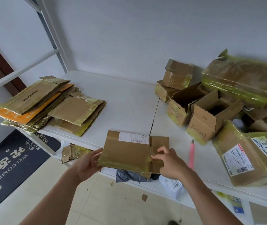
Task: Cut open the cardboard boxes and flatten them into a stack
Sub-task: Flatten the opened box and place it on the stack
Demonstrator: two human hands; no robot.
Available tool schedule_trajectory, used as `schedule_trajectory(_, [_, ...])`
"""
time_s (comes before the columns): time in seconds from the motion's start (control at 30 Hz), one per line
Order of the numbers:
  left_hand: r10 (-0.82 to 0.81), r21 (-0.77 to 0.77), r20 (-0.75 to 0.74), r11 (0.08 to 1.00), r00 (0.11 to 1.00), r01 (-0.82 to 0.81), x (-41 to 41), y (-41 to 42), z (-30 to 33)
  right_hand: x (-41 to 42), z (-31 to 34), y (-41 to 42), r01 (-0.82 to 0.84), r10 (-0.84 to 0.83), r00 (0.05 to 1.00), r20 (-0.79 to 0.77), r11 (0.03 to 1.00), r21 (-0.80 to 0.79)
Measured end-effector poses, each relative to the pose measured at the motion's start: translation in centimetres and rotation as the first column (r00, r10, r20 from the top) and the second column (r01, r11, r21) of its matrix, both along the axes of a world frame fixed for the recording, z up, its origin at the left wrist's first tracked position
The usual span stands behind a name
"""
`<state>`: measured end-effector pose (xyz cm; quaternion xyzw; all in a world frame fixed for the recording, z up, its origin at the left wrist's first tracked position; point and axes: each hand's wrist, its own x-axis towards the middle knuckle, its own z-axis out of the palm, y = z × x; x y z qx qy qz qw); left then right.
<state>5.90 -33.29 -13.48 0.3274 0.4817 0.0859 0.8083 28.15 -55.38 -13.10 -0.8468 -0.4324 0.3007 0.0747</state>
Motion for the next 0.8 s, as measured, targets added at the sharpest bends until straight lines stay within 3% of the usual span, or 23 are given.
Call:
schedule_trajectory(0.07, [0.038,0.198,-0.159,0.980,0.987,-0.006,1.2,0.3,-0.1,0.0,-0.3,1.1,0.057,-0.058,0.998,0.014,0.997,0.057])
schedule_trajectory(0.1, [0.037,0.362,-0.299,0.929,0.954,0.077,1.9,0.2,-0.2,-0.2,-0.7,1.7,0.102,-0.104,0.995,0.009,0.990,0.097])
schedule_trajectory(0.13, [0.022,0.534,-0.457,0.807,0.889,0.254,2.7,0.1,-0.5,-0.5,-1.3,2.3,0.133,-0.135,0.991,0.010,0.983,0.128])
schedule_trajectory(0.17, [-0.004,0.631,-0.623,0.589,0.782,0.505,3.4,-0.3,-0.7,-0.8,-2.0,2.8,0.152,-0.156,0.988,0.019,0.978,0.142])
schedule_trajectory(0.2, [-0.018,0.623,-0.747,0.329,0.664,0.710,3.9,-0.7,-1.4,-1.1,-2.8,3.3,0.156,-0.164,0.985,0.050,0.977,0.146])
schedule_trajectory(0.23, [-0.046,0.568,-0.816,0.129,0.577,0.813,4.5,-1.2,-2.0,-1.5,-3.7,3.6,0.154,-0.169,0.981,0.095,0.976,0.153])
schedule_trajectory(0.27, [-0.096,0.525,-0.846,0.027,0.525,0.851,5.0,-1.9,-2.5,-1.7,-4.4,3.7,0.153,-0.177,0.973,0.146,0.975,0.160])
schedule_trajectory(0.37, [-0.150,0.471,-0.872,-0.004,0.465,0.882,5.5,-3.1,-4.3,-2.4,-5.7,3.9,0.182,-0.227,0.941,0.249,0.965,0.190])
schedule_trajectory(0.5, [-0.091,0.473,-0.877,-0.001,0.471,0.881,5.6,-3.2,-4.9,-2.8,-6.6,4.4,0.164,-0.240,0.890,0.387,0.962,0.219])
schedule_trajectory(0.67, [-0.100,0.490,-0.867,-0.002,0.488,0.872,5.4,-3.3,-4.8,-3.2,-7.0,4.4,0.185,-0.285,0.854,0.435,0.948,0.258])
schedule_trajectory(0.77, [-0.149,0.492,-0.859,0.033,0.491,0.870,5.3,-3.1,-4.6,-3.3,-7.0,4.5,0.179,-0.291,0.851,0.437,0.943,0.279])
schedule_trajectory(0.8, [-0.172,0.518,-0.833,0.087,0.525,0.851,5.4,-3.0,-4.3,-3.3,-7.0,4.4,0.178,-0.290,0.852,0.436,0.944,0.279])
